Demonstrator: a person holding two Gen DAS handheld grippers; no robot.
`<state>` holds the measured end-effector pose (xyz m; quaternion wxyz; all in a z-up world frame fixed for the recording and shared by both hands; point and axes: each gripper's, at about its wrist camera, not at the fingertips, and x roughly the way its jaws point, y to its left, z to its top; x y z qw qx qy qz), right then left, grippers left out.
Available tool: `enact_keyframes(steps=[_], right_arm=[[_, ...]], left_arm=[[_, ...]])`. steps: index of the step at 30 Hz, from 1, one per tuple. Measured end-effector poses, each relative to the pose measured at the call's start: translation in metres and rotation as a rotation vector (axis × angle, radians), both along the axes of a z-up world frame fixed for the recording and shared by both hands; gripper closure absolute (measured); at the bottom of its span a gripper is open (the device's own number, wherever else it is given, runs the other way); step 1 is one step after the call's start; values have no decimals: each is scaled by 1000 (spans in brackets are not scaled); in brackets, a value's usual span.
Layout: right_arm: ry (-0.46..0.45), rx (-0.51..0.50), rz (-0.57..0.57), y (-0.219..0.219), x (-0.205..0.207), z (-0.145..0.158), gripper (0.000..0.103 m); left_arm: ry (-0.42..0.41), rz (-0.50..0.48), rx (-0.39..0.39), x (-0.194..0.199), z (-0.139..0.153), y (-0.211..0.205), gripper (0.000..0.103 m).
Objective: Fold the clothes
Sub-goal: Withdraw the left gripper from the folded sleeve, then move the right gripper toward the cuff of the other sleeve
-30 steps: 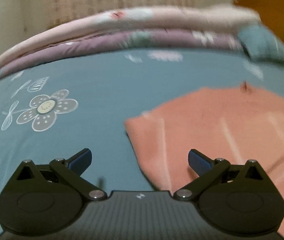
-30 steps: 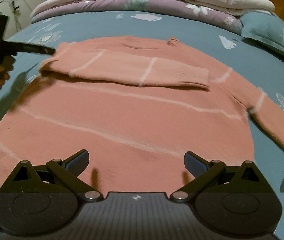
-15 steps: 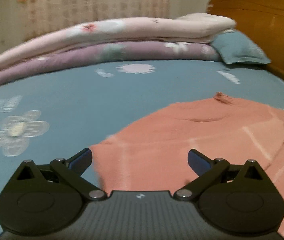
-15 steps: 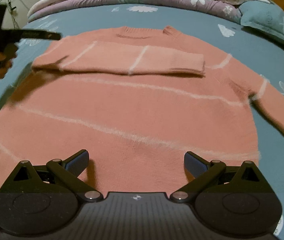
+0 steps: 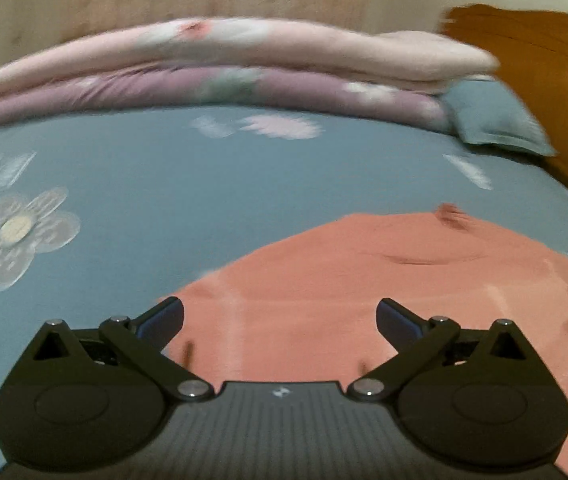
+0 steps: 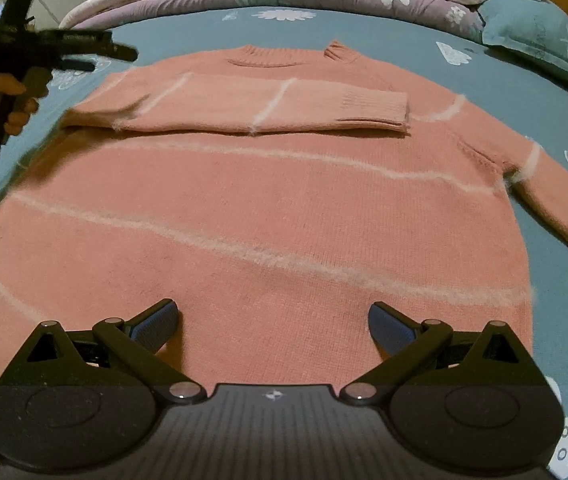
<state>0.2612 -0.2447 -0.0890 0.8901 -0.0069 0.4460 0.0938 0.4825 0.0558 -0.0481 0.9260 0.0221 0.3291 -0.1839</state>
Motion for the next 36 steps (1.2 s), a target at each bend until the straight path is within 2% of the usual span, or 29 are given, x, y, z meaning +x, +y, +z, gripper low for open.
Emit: enact_keyframes(steps=[4,8,11,14,15,22,24,27,29,33,36], right_arm=[[-10,13,-10,-2,-2,-1,0],[-35,12,-12,-3,-5,-3,0],[-46,9,-5,-4,-6,-4,0],[-52,10,5,-6,-5,-5,0],[-54,11,8,-6,-5,-5,0],[-65,24,31,-11,-10,-4,0],[-61,38,34,-17,-12,-2,0],[-58,64,31,-26,-15,2,0],[-74,106,-11,-42,-14,7,0],[-149,140,-124,-85,-3,21,0],[-216,143,-168,-117,18,32,0]], left_arm=[[62,2,98,6,-24,-16,1],[95,101,136,12,-34,-13,1],[70,71,146,-2,-13,-24,2],[35,-44,117,-27,5,-41,1],[37,-63,114,-32,5,-44,1],[147,-41,159,-37,-34,-56,1],[168,-12,180,-39,-30,-63,1],[155,-31,130,-48,-13,-72,1],[153,-59,112,-60,-7,-84,1],[166,-99,94,-79,-3,-111,1],[173,-108,77,-96,-3,-130,1]])
